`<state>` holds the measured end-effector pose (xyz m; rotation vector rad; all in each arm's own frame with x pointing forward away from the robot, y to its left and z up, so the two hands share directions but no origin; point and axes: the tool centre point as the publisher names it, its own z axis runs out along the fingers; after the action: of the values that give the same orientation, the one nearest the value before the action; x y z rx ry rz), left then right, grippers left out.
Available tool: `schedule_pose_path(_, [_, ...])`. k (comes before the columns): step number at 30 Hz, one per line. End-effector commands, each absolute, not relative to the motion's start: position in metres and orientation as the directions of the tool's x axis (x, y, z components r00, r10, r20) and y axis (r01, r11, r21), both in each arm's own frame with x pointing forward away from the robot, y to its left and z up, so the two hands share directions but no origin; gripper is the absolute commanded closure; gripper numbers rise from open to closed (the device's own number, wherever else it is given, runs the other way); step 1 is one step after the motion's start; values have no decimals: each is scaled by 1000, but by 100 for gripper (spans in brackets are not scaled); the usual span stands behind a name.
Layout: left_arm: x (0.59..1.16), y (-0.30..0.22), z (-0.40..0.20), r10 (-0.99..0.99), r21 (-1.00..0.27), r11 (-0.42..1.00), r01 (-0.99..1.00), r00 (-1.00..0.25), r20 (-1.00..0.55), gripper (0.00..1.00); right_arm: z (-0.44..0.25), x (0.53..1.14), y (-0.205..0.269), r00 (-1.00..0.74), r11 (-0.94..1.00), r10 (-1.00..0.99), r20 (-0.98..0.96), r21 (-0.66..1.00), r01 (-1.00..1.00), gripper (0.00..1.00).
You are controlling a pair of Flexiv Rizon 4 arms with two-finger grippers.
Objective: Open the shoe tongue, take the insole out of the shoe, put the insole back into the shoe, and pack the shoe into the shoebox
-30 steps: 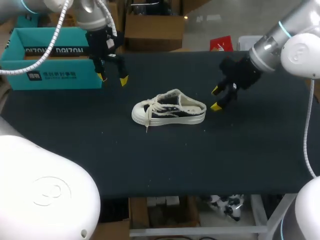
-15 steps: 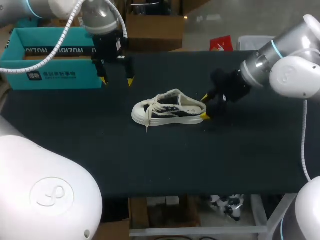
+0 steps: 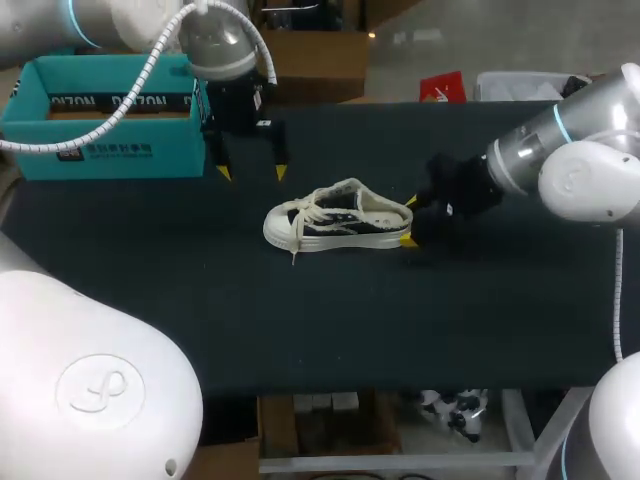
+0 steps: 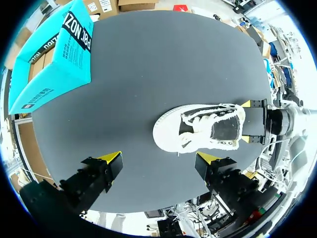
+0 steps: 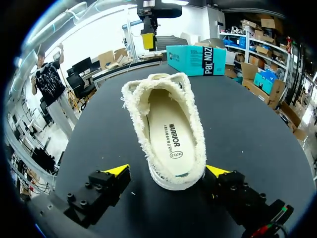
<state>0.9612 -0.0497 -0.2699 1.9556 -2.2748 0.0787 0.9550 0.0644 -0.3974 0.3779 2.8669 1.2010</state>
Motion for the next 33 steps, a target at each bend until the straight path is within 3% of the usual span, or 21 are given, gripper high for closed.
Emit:
schedule_pose_path(1, [959, -57, -274, -979, 55, 147, -988, -138, 148, 0, -406, 964, 66, -972, 667, 214, 95, 713, 216, 0])
schedule_pose_path(33, [967, -100, -298, -987, 63, 97, -993, -88, 135, 0, -435, 980, 93, -987, 607, 87, 138, 778, 163, 0])
